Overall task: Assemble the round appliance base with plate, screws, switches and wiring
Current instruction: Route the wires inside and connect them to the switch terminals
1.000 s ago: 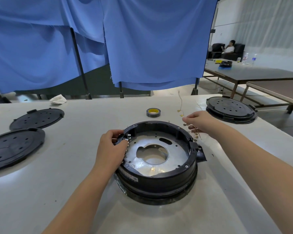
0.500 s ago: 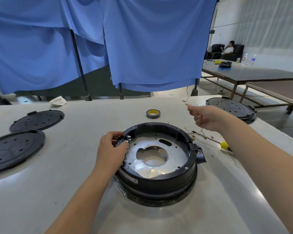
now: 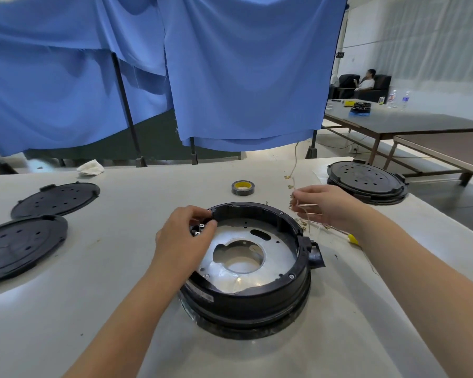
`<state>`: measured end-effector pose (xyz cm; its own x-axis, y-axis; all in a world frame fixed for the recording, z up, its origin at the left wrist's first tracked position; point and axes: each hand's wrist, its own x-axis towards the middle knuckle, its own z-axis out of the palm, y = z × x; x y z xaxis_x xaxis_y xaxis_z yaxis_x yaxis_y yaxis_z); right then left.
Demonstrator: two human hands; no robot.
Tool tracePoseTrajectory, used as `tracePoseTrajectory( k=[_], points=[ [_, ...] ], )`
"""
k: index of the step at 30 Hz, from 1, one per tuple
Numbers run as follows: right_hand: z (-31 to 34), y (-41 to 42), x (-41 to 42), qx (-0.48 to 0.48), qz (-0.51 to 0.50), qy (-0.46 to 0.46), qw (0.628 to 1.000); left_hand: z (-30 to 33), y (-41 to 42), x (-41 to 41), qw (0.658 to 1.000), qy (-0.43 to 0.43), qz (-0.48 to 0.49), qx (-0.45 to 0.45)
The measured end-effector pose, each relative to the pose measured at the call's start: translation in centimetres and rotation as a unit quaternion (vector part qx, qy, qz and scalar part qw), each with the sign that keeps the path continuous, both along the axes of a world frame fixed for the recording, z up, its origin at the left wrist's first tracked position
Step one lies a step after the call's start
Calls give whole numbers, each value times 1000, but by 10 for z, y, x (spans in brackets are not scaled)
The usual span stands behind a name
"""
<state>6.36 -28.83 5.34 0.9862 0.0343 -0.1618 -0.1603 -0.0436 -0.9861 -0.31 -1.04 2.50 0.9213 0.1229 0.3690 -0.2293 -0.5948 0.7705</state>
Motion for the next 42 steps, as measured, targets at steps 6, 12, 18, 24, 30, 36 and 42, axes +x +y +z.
tracePoseTrajectory(
  k=[6, 12, 18, 24, 30, 36, 42],
  points=[
    [-8, 7, -4, -140, 48, -63, 987, 29, -51, 11, 987, 103, -124, 25],
    [-11, 17, -6, -155, 11, -143, 977, 33, -94, 45, 984, 117, -128, -41],
    [-10, 16, -10, -150, 44, -155, 975, 29, -104, 55, 982, 114, -109, -105],
    [-12, -24, -8, -323, -2, -152, 934, 24, -103, 57, 964, 141, -114, -192],
    [-42, -63, -7, -551, 21, -41, 834, 27, -107, 53, 947, 173, -117, -245],
    [-57, -61, -9, -545, 8, -90, 834, 32, -107, 48, 946, 173, -114, -250],
    [-48, -70, -15, -393, -121, -166, 897, 36, -96, 45, 940, 153, -102, -287]
  ],
)
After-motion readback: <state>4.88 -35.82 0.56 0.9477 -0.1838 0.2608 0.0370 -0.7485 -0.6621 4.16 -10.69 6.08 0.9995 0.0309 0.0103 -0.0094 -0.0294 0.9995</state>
